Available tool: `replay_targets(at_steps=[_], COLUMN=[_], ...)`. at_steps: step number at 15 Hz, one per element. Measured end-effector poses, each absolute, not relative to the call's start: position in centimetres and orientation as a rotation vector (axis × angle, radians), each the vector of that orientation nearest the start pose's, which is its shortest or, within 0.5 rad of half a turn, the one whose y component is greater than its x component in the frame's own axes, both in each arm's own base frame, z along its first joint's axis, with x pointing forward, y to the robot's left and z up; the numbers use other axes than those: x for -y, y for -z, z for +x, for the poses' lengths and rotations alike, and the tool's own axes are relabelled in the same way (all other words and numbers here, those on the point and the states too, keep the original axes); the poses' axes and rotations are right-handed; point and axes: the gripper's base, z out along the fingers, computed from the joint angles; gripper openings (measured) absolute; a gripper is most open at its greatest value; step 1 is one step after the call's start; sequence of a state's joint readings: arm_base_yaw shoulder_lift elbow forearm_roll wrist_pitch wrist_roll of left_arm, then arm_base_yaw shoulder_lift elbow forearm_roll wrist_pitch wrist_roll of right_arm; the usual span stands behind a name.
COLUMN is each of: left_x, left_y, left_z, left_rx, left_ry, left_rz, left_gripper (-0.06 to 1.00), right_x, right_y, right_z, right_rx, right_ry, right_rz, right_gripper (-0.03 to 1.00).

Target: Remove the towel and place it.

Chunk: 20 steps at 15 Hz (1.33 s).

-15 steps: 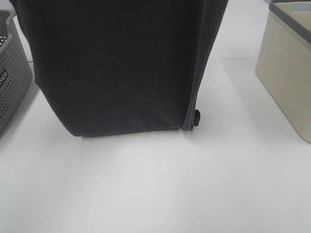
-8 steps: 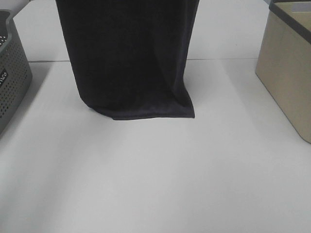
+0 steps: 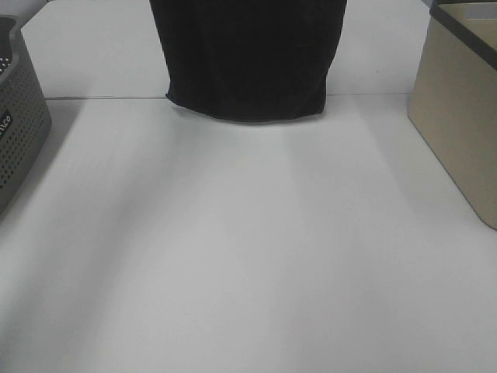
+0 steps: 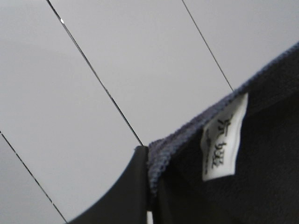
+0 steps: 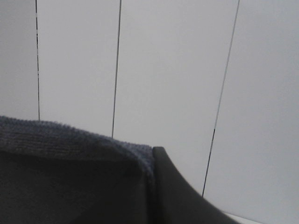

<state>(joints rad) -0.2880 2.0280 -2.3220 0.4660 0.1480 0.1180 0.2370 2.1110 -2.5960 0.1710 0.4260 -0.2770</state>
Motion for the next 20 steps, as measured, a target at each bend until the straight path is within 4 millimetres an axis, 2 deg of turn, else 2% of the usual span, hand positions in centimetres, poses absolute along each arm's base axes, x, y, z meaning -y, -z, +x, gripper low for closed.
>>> replay_targets(at_steps=[6, 14, 20], left_x=[13.0, 12.4, 12.6], left_y=[-47.6, -46.9, -47.6], left_z=[47.1, 47.4, 47.2], left_rx=[-1.227, -1.299, -1.216], left_ry=[-0.313, -0.353, -0.342], left_rz=[0.534, 0.544, 0.547], left_gripper=[0.00, 0.00, 0.00], right_x=[-12.1, -12.0, -12.2], right_y=[-49.2, -50.0, -50.4], right_z=[46.9, 46.8, 46.7], right_rx=[-1.425, -1.313, -1.261], right_ry=[-0.164, -0.169, -0.183], right_rz=[-0.322, -0.346, -0.350], right_gripper=[0.02, 0.02, 0.02])
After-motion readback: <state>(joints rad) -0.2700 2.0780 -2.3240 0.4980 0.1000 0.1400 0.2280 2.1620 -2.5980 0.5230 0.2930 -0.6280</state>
